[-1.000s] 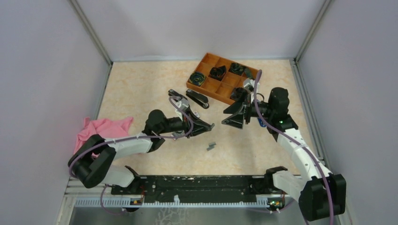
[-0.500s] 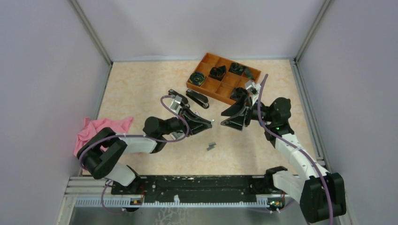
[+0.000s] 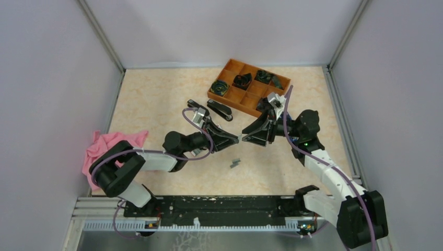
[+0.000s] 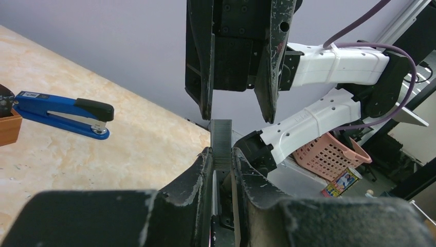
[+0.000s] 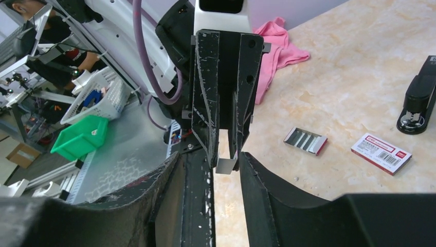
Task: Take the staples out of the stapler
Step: Pick up the staple from the center of the board.
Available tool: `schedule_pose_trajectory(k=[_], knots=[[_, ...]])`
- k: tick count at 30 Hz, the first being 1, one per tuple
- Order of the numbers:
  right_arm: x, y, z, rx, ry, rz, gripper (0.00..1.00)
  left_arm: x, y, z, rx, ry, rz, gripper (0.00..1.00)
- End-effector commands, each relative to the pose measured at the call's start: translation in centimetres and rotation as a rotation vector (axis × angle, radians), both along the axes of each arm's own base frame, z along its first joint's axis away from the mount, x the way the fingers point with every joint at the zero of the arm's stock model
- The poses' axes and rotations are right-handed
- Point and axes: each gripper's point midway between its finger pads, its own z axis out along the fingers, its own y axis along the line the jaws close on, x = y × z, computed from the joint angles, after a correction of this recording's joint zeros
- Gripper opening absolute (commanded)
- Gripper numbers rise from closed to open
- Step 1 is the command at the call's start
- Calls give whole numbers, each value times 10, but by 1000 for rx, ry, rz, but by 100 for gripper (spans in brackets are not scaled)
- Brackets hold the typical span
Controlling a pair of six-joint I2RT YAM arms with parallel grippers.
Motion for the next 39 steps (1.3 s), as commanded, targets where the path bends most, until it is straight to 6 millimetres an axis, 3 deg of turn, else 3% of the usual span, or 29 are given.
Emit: schedule_pose_trajectory(k=[1,8,14,23,25,33,36,39], knots=[[1,5,4,6,-38,-2,44,-3,6,30,-117,-100,25,23],[0,9,1,-1,-28,7,41,-4,4,30,-121,-98,24,23],[-1,12,0,-5,-24,14,32,-5,4,31,-126,-102,25,23],[0,12,1,-4,-24,6,8,-5,3,29,-122,-94,22,25],[0,12,2,-5,-26,5,7,-5,3,28,-118,-89,22,30],[-1,10,1,-20,-59,-1,6,-8,24,22,-114,-98,112,70],[1,8,-2,-43,-69,-9,5,-11,42,6,-54,-108,185,80],[6,5,-6,-74,-102,-28,5,-2,54,-26,117,-75,256,87]])
